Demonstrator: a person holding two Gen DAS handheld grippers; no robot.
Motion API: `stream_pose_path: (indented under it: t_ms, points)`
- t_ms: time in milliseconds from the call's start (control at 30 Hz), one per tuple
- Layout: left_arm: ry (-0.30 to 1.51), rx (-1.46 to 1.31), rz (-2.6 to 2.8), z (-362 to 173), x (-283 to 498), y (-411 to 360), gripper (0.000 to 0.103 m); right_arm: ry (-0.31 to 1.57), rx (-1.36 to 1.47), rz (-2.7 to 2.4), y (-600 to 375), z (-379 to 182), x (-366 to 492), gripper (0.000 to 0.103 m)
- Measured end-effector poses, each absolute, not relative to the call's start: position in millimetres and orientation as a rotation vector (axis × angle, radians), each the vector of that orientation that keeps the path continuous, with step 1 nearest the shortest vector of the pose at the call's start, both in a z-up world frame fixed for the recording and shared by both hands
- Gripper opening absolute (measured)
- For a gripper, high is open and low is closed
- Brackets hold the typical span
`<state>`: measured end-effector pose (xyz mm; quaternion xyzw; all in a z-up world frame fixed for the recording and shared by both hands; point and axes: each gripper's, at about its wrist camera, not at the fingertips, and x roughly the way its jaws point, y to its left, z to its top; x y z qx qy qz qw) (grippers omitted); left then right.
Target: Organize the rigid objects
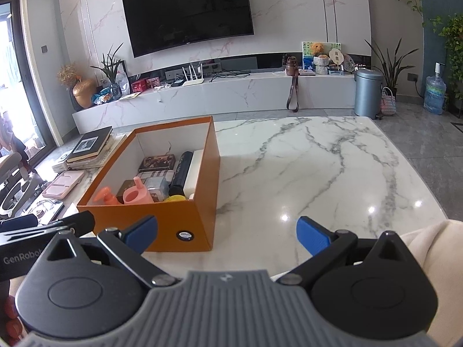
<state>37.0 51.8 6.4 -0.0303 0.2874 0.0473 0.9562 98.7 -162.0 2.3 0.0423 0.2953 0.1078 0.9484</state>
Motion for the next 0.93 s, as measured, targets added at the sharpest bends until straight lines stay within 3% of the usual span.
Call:
stream_pose_path:
  t_ms: [933]
  points:
    - [0.591,-0.058,0.117,2.5,35.8,59.0,0.103,0.626,0.097,0.207,-165.7,-3.2,99.0,0.101]
